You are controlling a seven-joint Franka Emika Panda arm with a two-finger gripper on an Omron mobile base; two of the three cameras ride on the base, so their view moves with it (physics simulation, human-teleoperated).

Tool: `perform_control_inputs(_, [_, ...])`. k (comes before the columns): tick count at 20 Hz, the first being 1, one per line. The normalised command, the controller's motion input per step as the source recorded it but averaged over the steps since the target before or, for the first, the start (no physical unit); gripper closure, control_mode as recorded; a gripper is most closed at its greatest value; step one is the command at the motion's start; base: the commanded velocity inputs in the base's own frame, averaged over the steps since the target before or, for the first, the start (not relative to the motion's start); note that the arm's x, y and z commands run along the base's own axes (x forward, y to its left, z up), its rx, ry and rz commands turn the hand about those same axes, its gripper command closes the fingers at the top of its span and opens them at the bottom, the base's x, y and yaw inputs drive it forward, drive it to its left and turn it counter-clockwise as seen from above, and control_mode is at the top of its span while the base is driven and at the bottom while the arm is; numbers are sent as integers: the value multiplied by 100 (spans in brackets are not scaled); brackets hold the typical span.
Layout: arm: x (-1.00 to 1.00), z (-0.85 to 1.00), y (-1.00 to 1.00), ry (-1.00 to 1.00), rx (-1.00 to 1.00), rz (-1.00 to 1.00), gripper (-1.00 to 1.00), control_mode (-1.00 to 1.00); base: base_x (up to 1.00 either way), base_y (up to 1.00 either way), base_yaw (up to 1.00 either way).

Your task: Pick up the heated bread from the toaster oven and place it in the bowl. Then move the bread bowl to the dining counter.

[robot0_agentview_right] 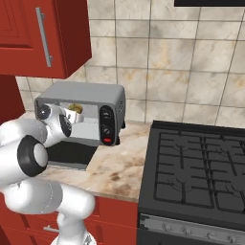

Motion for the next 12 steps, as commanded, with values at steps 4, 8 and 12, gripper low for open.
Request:
perform_control_inputs(4, [54, 0, 0, 2, 0, 0, -100, -100, 0, 0, 0])
perform_control_inputs(8, [45, 0, 10, 19, -2, -3, -100, -100, 0, 0, 0])
perform_control_inputs(12, [15, 0, 0, 30, -6, -4, -100, -100, 0, 0, 0])
